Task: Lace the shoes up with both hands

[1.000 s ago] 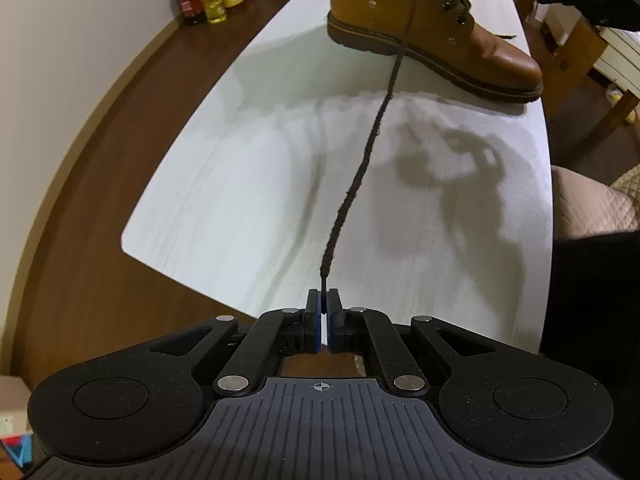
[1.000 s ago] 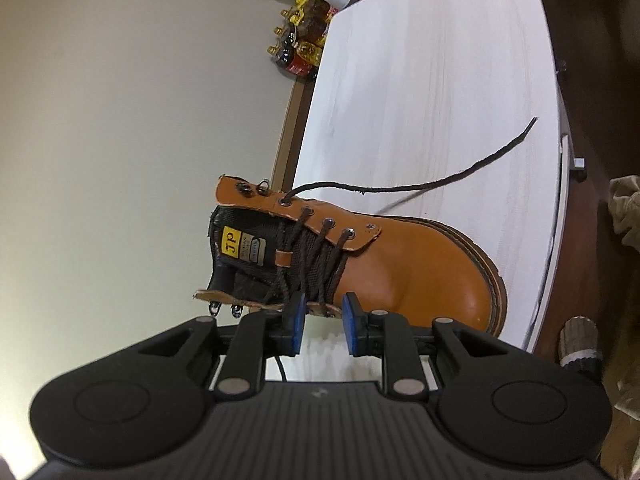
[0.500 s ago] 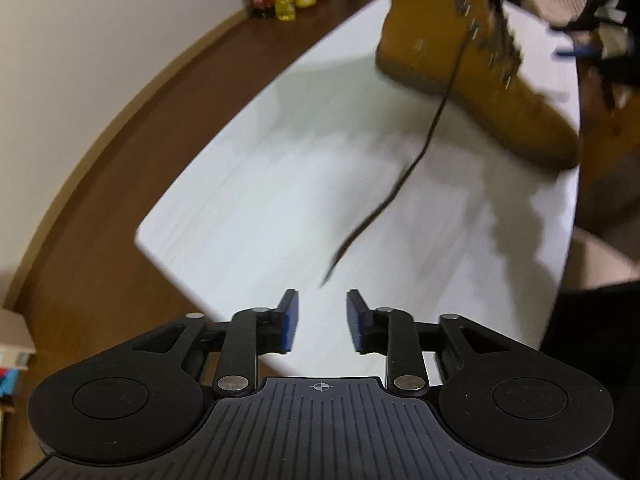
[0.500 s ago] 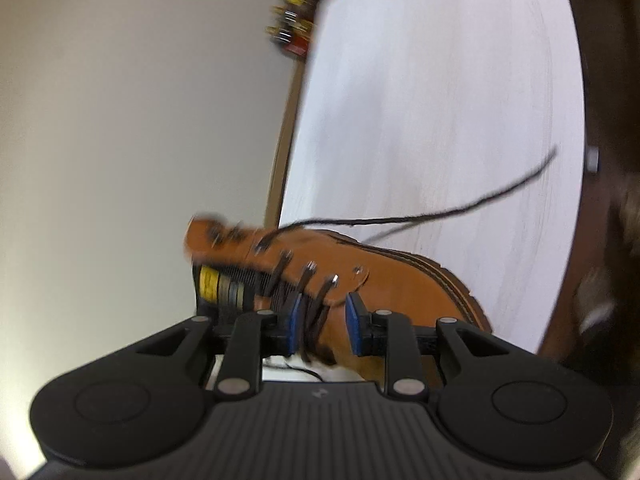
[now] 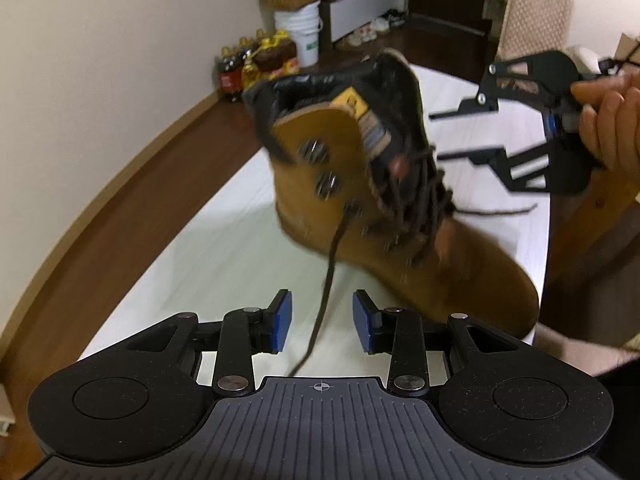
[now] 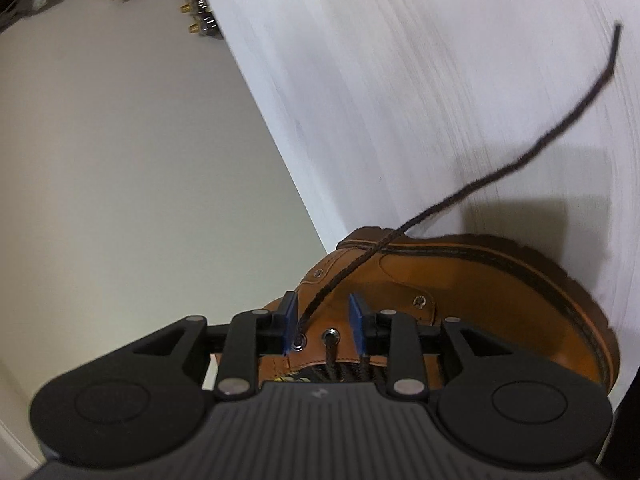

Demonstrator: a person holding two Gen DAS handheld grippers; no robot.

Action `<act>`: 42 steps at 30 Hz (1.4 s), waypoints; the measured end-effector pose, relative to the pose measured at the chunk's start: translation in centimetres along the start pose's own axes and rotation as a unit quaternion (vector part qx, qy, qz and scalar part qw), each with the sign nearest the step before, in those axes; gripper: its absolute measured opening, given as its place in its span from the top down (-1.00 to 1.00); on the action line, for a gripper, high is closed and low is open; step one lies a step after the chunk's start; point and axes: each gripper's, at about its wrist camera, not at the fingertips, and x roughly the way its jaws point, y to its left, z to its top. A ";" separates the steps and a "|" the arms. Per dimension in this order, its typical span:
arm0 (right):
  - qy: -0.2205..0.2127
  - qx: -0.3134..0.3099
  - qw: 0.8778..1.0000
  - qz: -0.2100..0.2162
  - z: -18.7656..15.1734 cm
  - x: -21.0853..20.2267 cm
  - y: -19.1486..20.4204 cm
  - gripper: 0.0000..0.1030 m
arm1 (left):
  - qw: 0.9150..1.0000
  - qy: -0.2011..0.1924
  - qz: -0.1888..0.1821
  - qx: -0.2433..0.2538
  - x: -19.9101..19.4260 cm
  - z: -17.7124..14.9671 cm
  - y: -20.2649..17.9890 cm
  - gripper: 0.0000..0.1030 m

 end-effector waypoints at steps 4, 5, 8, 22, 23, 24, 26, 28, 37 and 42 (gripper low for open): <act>0.009 0.015 1.000 0.010 -0.3 1.1 -0.1 0.37 | 1.000 -0.005 -0.003 0.018 1.2 0.9 -0.4 0.54; 0.008 0.014 1.000 0.012 -0.4 1.3 -0.1 0.37 | 1.000 -0.004 -0.006 0.024 1.7 1.3 -0.6 0.65; 0.004 0.009 1.000 0.015 -0.6 1.9 0.1 0.42 | 0.999 0.003 -0.004 0.040 2.1 1.4 -1.0 0.95; -0.039 -0.170 0.985 0.003 -4.0 -3.3 4.2 0.94 | 0.999 0.015 -0.033 0.026 -1.3 -0.6 -1.8 0.96; -0.035 -0.182 0.983 0.005 -4.7 -3.6 4.4 0.94 | 0.999 0.014 -0.042 0.016 -1.6 -0.6 -1.8 0.95; -0.029 -0.230 0.973 -0.003 -6.1 -3.9 5.0 0.94 | 0.999 0.013 -0.047 0.010 -1.8 -0.7 -1.8 0.94; -0.015 -0.321 0.947 -0.019 -8.6 -3.9 6.1 0.93 | 0.998 0.014 -0.056 -0.001 -2.3 -0.9 -1.7 0.91; 0.002 -0.423 0.905 -0.047 -11.5 -3.2 6.9 0.93 | 0.998 0.012 -0.055 -0.001 -2.9 -1.2 -1.7 0.85; 0.034 -0.449 0.888 -0.094 -14.2 -1.6 4.6 0.77 | 0.999 0.008 -0.044 -0.002 -4.5 -2.3 -1.6 0.46; -0.012 -0.518 0.842 -0.151 -14.1 -4.8 5.2 0.70 | 0.999 0.003 -0.043 -0.002 -4.6 -2.4 -2.3 0.46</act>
